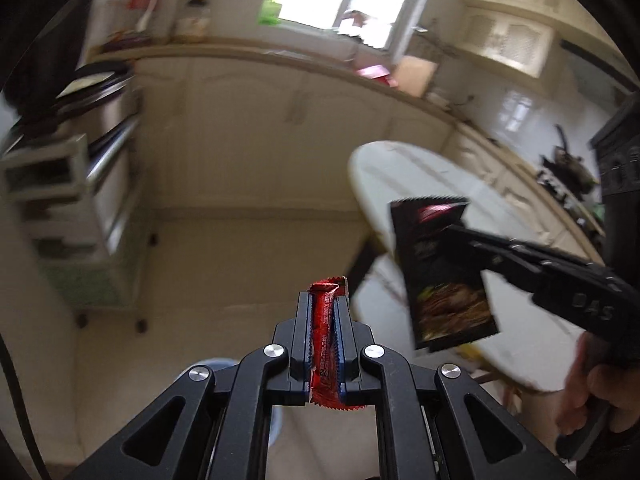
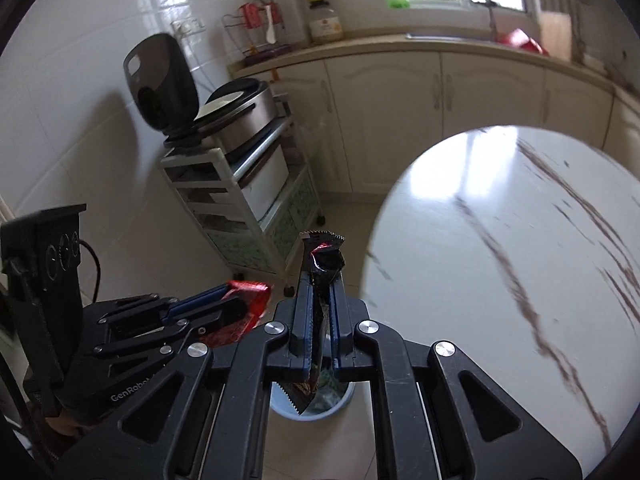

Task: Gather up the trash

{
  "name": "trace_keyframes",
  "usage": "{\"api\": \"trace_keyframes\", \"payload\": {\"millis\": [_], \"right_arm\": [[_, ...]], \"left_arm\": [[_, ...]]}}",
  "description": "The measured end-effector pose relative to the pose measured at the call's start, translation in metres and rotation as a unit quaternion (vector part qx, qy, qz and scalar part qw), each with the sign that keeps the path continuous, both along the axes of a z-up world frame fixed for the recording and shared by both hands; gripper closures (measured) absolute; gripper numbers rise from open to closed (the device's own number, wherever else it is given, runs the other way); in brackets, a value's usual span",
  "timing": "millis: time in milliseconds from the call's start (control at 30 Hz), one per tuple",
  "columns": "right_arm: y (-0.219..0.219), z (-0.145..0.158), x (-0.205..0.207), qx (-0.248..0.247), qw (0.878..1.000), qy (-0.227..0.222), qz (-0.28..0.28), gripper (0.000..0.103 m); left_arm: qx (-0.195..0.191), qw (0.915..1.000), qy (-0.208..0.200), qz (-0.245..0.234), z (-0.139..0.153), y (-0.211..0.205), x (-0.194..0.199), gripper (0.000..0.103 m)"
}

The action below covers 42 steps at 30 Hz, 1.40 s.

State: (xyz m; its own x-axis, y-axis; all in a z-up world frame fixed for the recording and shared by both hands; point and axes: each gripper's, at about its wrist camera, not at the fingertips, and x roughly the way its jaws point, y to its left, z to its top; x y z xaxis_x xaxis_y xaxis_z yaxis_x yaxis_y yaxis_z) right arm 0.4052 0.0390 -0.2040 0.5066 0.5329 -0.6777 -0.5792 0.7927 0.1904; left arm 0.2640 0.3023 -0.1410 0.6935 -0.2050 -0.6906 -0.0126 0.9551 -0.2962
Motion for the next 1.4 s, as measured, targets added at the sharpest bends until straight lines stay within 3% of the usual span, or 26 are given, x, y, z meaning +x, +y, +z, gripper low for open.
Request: {"api": "trace_keyframes", "payload": {"millis": [200, 400, 500, 667, 733, 767, 833, 867, 967, 1067, 1133, 1267, 1400], "right_arm": [[0.082, -0.048, -0.018, -0.044, 0.997, 0.022, 0.067, 0.096], [0.114, -0.108, -0.01, -0.082, 0.991, 0.066, 0.08, 0.096], [0.12, -0.13, 0.0, -0.088, 0.989, 0.085, 0.083, 0.096], [0.127, -0.154, 0.01, -0.088, 0.986, 0.114, 0.089, 0.094], [0.128, -0.159, 0.013, -0.077, 0.984, 0.128, 0.092, 0.089], [0.129, -0.161, 0.015, -0.075, 0.985, 0.13, 0.091, 0.084], [0.131, -0.161, 0.016, -0.073, 0.985, 0.132, 0.09, 0.062], [0.131, -0.16, 0.016, -0.076, 0.986, 0.125, 0.086, 0.047], [0.131, -0.149, 0.01, -0.066, 0.988, 0.109, 0.089, 0.042], [0.127, -0.132, 0.0, -0.06, 0.989, 0.098, 0.088, 0.026], [0.123, -0.117, -0.008, -0.046, 0.991, 0.09, 0.089, 0.025], [0.106, -0.068, -0.034, -0.02, 0.996, 0.046, 0.08, 0.007], [0.074, -0.022, -0.057, -0.004, 0.998, 0.008, 0.066, 0.001]], "left_arm": [[-0.001, 0.9957, 0.074, 0.056, -0.063, 0.05, 0.0, 0.098], [-0.029, 0.9874, 0.127, 0.09, -0.114, 0.069, 0.03, 0.092], [-0.011, 0.9865, 0.138, 0.089, -0.124, 0.069, 0.049, 0.092], [-0.018, 0.9814, 0.151, 0.118, -0.134, 0.077, 0.063, 0.066], [-0.01, 0.9788, 0.151, 0.138, -0.133, 0.081, 0.059, 0.052], [-0.006, 0.9786, 0.148, 0.143, -0.132, 0.079, 0.048, 0.05], [0.001, 0.9791, 0.136, 0.151, -0.127, 0.077, 0.036, 0.047], [0.002, 0.9786, 0.135, 0.155, -0.124, 0.077, 0.032, 0.041], [0.01, 0.9762, 0.128, 0.175, -0.115, 0.076, 0.016, 0.037], [0.005, 0.9756, 0.116, 0.187, -0.102, 0.07, -0.001, 0.03], [0.01, 0.976, 0.107, 0.189, -0.095, 0.066, -0.013, 0.028], [0.037, 0.9789, 0.075, 0.186, -0.057, 0.038, -0.043, 0.015], [0.051, 0.9827, 0.027, 0.176, -0.016, 0.001, -0.067, 0.004]]}}
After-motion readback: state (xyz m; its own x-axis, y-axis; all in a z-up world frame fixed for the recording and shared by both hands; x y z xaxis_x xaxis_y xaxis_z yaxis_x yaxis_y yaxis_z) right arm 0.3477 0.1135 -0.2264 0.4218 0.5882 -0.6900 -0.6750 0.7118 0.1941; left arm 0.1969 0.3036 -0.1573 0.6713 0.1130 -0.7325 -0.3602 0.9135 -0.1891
